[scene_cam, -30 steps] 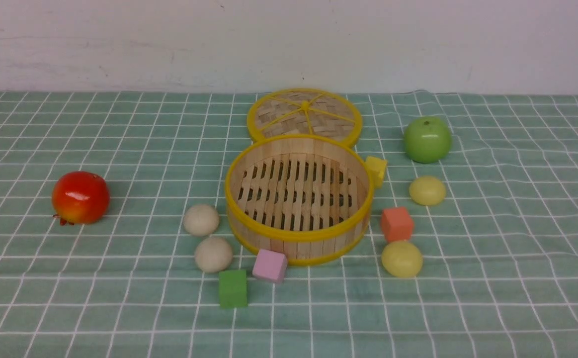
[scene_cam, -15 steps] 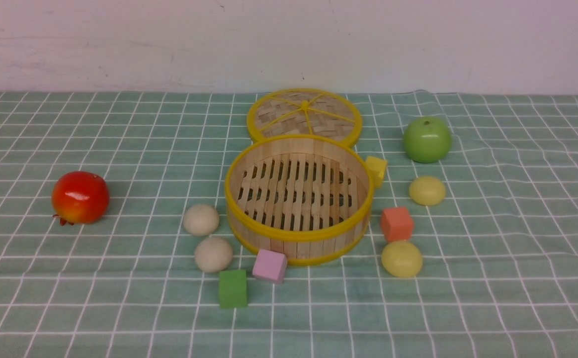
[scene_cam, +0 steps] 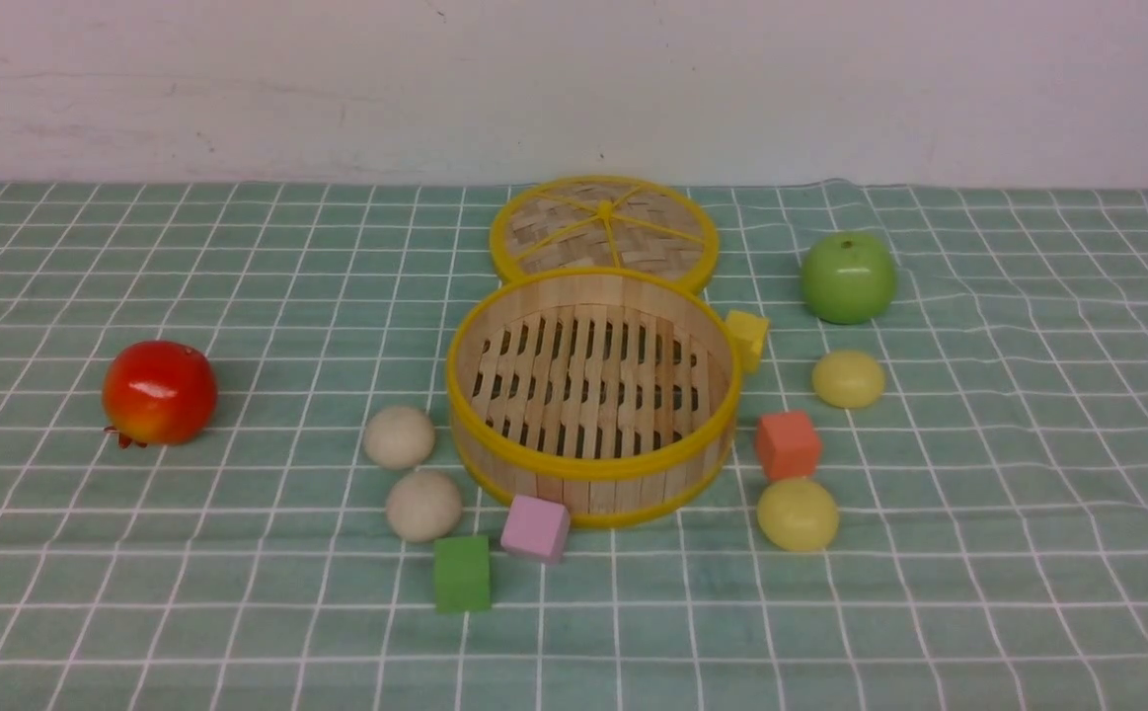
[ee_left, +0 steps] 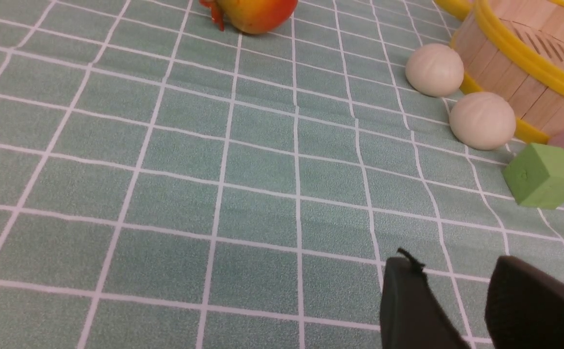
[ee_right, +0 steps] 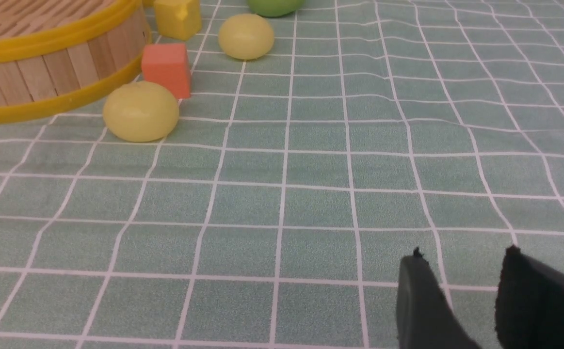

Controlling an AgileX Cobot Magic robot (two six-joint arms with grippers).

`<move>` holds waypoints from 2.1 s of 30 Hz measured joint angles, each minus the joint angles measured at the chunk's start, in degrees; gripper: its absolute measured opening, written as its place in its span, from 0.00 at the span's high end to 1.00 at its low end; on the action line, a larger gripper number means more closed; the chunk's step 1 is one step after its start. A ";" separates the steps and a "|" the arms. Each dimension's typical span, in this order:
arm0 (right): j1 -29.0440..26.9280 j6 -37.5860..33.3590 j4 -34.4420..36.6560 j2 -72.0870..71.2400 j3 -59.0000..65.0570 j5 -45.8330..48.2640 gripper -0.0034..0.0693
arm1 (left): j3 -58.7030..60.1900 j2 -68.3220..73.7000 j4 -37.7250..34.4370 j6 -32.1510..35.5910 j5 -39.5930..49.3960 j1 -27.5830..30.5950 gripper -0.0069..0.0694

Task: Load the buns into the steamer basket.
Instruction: Use the left arm to grab a steamed stuffed bun

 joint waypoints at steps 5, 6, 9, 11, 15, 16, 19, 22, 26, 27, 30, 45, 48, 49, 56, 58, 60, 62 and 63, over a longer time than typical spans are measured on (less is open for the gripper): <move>0.00 0.00 0.00 0.00 0.00 0.00 0.62 | 0.00 0.00 -5.79 -3.17 -5.17 0.00 0.60; 0.00 0.00 0.00 0.00 0.00 0.00 0.62 | 0.00 0.00 -7.58 -4.17 -6.13 0.00 0.60; 0.00 0.00 0.00 0.00 0.00 0.00 0.62 | 0.00 0.00 -18.88 -9.78 -11.05 0.00 0.60; 0.00 0.00 0.00 0.00 0.00 0.00 0.62 | 0.00 0.00 -23.36 -11.22 -15.02 0.00 0.60; 0.00 0.00 0.00 0.00 0.00 0.00 0.62 | -0.91 0.00 -25.36 -12.66 -17.48 0.00 0.61; 0.00 0.00 0.00 0.00 0.00 0.00 0.62 | -1.95 0.00 -25.30 -12.72 -16.06 0.00 0.63; 0.00 0.00 0.00 0.00 0.00 0.00 0.62 | -8.67 0.93 -23.12 -9.83 -10.30 0.00 0.76; 0.00 0.00 0.00 0.00 0.00 0.00 0.62 | -17.29 7.23 -20.83 -4.36 -1.11 0.00 0.91; 0.00 0.00 0.00 0.00 0.00 0.00 0.62 | -30.32 23.16 -19.81 4.12 16.02 0.00 0.93; 0.00 0.00 0.00 0.00 0.00 0.00 0.62 | -30.93 24.04 -19.72 5.07 17.98 0.00 0.93; 0.00 0.00 0.00 0.00 0.00 0.00 0.62 | -39.32 38.30 -19.51 11.46 29.48 0.00 0.93; 0.00 0.00 0.00 0.00 0.00 0.00 0.62 | -61.69 78.54 -15.26 16.29 28.06 -18.80 0.93; 0.00 0.00 0.00 0.00 0.00 0.00 0.62 | -66.12 84.73 -9.79 14.72 26.12 -20.61 0.93; 0.00 0.00 0.00 0.00 0.00 0.00 0.62 | -67.78 87.24 -7.97 13.95 25.74 -20.37 0.93; 0.00 0.00 0.00 0.00 0.00 0.00 0.62 | -77.53 99.83 -6.70 12.76 26.00 -14.80 0.93; 0.00 0.00 0.00 0.00 0.00 0.00 0.62 | -79.68 102.21 -6.65 13.96 25.95 -13.83 0.92; 0.00 0.00 0.00 0.00 0.00 0.00 0.62 | -81.10 104.14 -6.70 15.50 25.78 -13.66 0.88; 0.00 0.00 0.00 0.00 0.00 0.00 0.62 | -81.84 105.80 -6.76 16.70 25.14 -13.66 0.82; 0.00 0.00 0.00 0.00 0.00 0.00 0.62 | -81.84 105.96 -6.85 16.79 25.01 -13.66 0.82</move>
